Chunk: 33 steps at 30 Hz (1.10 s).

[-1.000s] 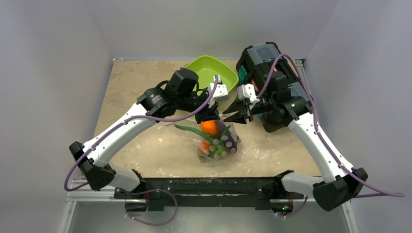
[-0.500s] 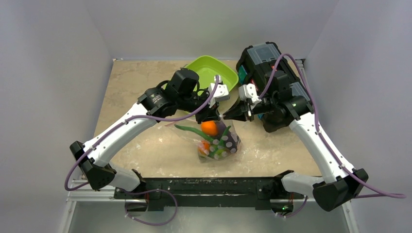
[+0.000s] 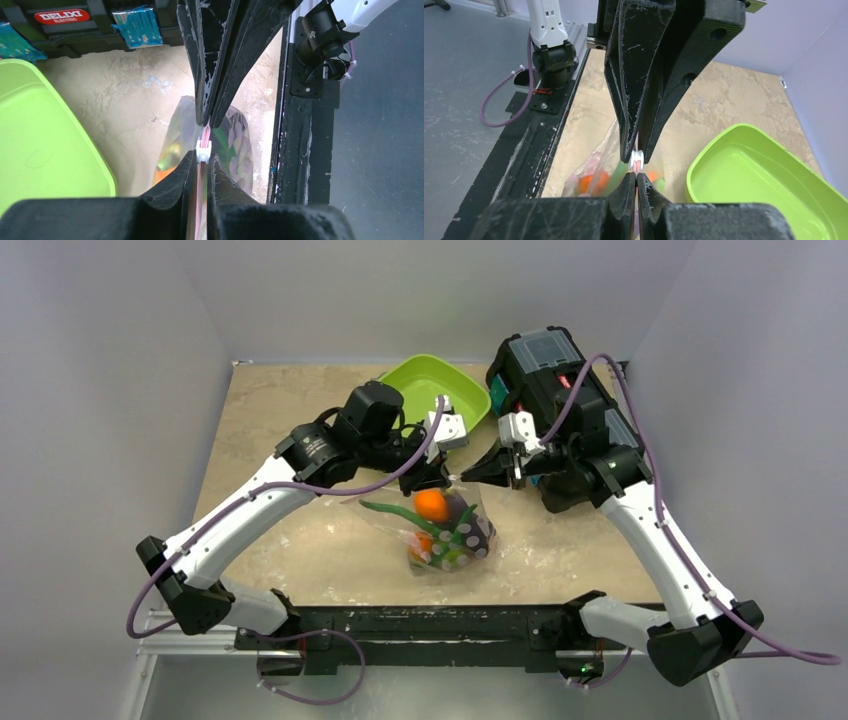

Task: Open the zip-top bag and remove the fake food
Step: Unzip the zipper food storage bag at the center of the board.

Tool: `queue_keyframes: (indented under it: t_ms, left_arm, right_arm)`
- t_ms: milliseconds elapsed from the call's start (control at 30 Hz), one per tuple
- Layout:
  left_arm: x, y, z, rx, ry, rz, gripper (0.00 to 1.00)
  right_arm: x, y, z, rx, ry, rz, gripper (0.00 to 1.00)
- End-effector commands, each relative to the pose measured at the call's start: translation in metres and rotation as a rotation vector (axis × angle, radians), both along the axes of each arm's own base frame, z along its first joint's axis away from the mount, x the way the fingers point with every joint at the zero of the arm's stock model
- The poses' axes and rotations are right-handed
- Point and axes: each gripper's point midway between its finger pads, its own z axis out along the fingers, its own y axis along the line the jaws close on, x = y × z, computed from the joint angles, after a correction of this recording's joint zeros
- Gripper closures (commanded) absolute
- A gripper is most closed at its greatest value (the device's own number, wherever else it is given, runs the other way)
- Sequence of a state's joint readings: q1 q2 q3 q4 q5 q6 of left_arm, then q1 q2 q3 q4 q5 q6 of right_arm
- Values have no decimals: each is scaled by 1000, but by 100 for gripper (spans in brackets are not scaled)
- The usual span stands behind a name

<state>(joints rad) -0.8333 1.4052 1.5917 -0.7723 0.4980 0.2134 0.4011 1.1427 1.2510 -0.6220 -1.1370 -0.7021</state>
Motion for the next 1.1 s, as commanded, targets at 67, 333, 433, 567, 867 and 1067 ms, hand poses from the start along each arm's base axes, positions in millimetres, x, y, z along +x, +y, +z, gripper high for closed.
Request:
queue_keyframes:
  t_ms: [67, 333, 433, 567, 867, 1067]
  left_arm:
    - [5, 20, 6, 33, -73, 46, 100]
    - [7, 33, 4, 67, -106, 73, 100]
    - [6, 40, 1, 76, -115, 85, 100]
    - [4, 48, -1, 80, -124, 102, 100]
    - [-3, 67, -12, 88, -135, 135, 100]
    - [-6, 76, -17, 91, -140, 152, 100]
  right_arm:
    - [-1, -5, 15, 40, -23, -13, 100]
    - [5, -12, 18, 53, -29, -48, 100]
    - [8, -16, 19, 61, -30, -68, 100]
    - [10, -23, 22, 74, -31, -96, 100]
    - [16, -35, 21, 83, -29, -143, 100]
    - [20, -40, 22, 86, -27, -164, 100]
